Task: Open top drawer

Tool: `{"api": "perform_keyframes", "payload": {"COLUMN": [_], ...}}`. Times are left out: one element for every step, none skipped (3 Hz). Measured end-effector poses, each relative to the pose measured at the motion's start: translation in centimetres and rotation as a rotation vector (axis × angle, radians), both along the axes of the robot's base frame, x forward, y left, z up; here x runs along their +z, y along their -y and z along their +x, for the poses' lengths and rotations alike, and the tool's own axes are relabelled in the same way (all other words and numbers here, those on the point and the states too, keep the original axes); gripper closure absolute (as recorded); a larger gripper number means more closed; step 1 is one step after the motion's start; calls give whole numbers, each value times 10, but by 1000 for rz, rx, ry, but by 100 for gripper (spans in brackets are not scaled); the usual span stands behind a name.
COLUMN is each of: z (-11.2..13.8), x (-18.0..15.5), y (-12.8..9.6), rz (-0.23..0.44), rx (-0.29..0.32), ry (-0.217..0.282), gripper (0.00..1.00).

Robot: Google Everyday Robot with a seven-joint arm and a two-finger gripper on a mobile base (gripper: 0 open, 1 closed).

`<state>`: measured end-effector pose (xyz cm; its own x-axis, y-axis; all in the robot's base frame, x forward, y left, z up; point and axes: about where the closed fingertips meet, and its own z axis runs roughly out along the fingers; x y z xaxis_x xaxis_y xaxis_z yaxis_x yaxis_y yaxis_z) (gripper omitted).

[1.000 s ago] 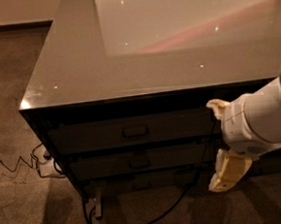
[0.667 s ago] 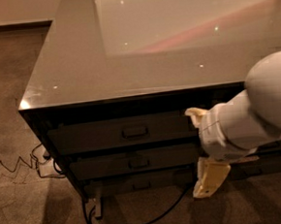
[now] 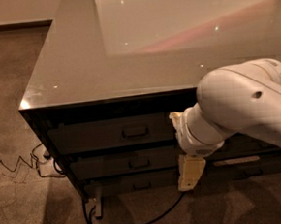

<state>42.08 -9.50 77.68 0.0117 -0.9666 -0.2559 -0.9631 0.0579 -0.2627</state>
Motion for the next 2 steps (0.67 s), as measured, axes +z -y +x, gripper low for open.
{"api": "perform_keyframes", "payload": {"z": [29, 29], "x": [-12, -12], "y": [-14, -14], "rz": [-54, -54], "rx": [-39, -39], "ry": [8, 8], "gripper": [0, 0]}}
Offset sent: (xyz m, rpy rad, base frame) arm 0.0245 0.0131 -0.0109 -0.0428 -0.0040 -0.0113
